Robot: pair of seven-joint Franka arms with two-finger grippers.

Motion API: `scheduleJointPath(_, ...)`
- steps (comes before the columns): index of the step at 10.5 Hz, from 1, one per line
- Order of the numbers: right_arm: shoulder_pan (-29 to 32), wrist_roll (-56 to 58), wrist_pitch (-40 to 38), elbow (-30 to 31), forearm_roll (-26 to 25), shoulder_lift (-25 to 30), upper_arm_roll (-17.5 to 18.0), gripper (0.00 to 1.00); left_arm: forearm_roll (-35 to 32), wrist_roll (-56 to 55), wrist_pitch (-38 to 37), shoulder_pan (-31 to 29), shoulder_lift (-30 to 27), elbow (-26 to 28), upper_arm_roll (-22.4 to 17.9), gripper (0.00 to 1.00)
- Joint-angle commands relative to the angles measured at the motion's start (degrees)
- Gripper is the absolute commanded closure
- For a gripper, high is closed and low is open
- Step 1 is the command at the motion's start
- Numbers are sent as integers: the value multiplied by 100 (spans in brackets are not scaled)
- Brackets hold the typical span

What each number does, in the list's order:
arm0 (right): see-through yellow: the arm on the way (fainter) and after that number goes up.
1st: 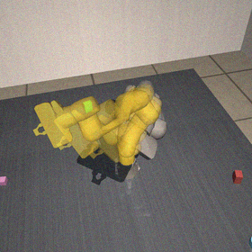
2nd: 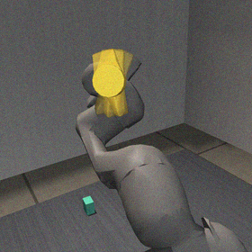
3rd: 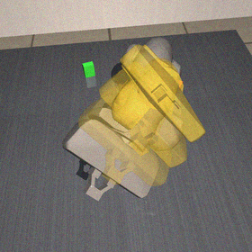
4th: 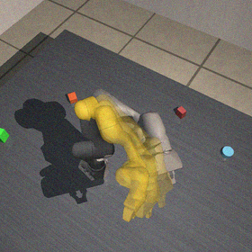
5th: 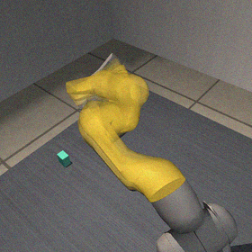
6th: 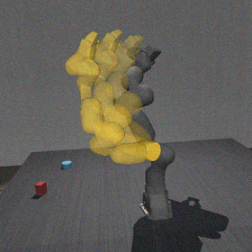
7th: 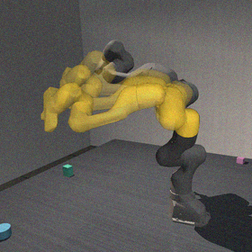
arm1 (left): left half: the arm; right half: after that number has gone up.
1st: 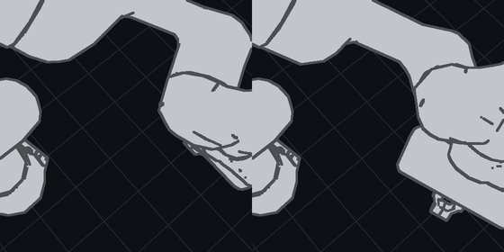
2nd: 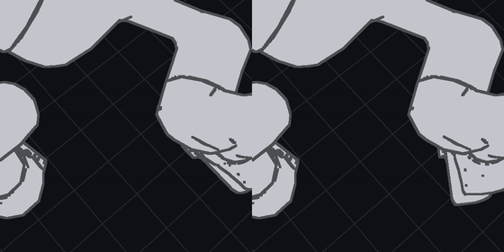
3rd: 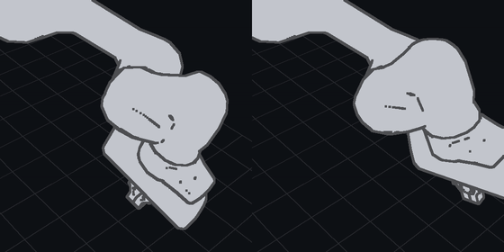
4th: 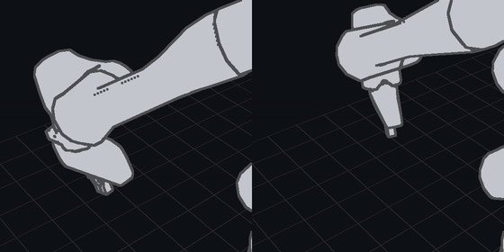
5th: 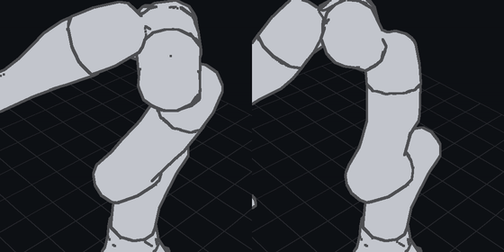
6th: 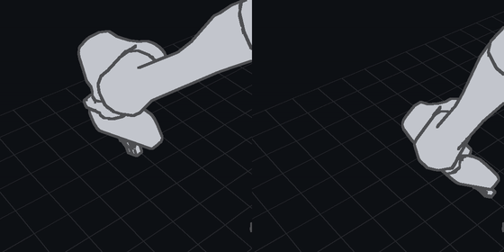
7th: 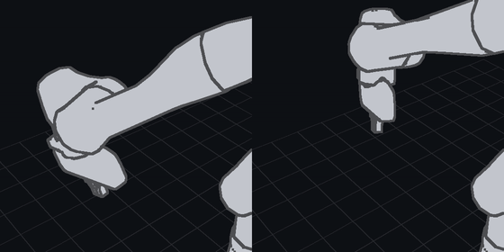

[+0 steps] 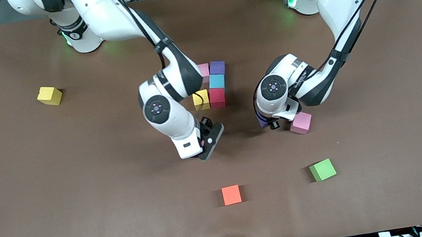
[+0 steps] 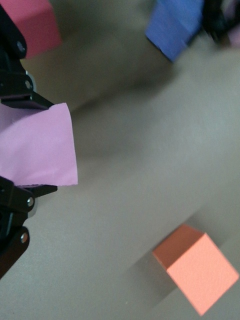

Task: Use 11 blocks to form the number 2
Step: 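Grasp the pink cube with the right gripper while the left grasps blue, then carry the pink cube to the cluster while the left gripper lifts blue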

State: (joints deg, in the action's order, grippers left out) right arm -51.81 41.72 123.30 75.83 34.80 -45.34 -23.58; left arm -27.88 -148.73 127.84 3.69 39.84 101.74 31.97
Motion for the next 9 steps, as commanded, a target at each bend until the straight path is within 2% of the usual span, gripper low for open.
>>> scheduleJointPath(1, -14, 1151, 80, 1508, 35, 1137, 161, 100, -130, 728, -75, 131, -117, -320, -6, 100)
scheduleJointPath(4, -5, 2468, 106, 2740, 27, 2052, 161, 100, -516, 2263, -58, 412, -38, -401, -15, 100)
scheduleJointPath(7, 100, 3463, 158, 3646, 27, 2608, 178, 100, -482, 4686, 327, 326, -12, -401, -15, 100)
scheduleJointPath(8, 92, 3787, 498, 3971, 35, 2704, 265, 100, -412, 5504, 425, 212, -12, -410, -24, 100)
scheduleJointPath(9, 92, 3939, 1050, 4314, 53, 2766, 536, 100, -307, 6060, 495, 72, -12, -436, -6, 100)
